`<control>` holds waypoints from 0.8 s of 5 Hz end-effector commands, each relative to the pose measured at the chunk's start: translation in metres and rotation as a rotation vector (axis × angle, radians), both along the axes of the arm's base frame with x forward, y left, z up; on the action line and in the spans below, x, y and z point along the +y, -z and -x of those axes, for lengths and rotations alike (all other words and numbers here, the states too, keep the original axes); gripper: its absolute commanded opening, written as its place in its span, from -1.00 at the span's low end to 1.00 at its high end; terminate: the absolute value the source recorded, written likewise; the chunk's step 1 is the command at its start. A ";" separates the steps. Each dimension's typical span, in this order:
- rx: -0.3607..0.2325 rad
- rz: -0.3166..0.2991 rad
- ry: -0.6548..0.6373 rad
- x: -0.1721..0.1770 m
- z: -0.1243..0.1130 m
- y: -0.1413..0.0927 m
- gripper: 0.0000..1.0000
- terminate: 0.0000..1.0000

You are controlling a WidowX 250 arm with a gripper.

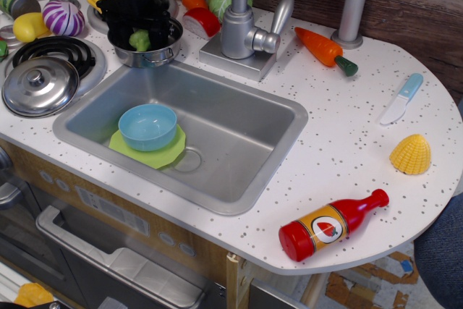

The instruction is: Take broccoli out of pan

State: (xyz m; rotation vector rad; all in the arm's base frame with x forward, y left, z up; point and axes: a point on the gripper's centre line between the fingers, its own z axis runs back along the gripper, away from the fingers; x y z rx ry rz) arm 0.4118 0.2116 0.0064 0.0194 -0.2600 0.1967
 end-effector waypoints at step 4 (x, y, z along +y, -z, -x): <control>-0.010 -0.217 -0.135 -0.004 0.005 -0.108 -1.00 -1.00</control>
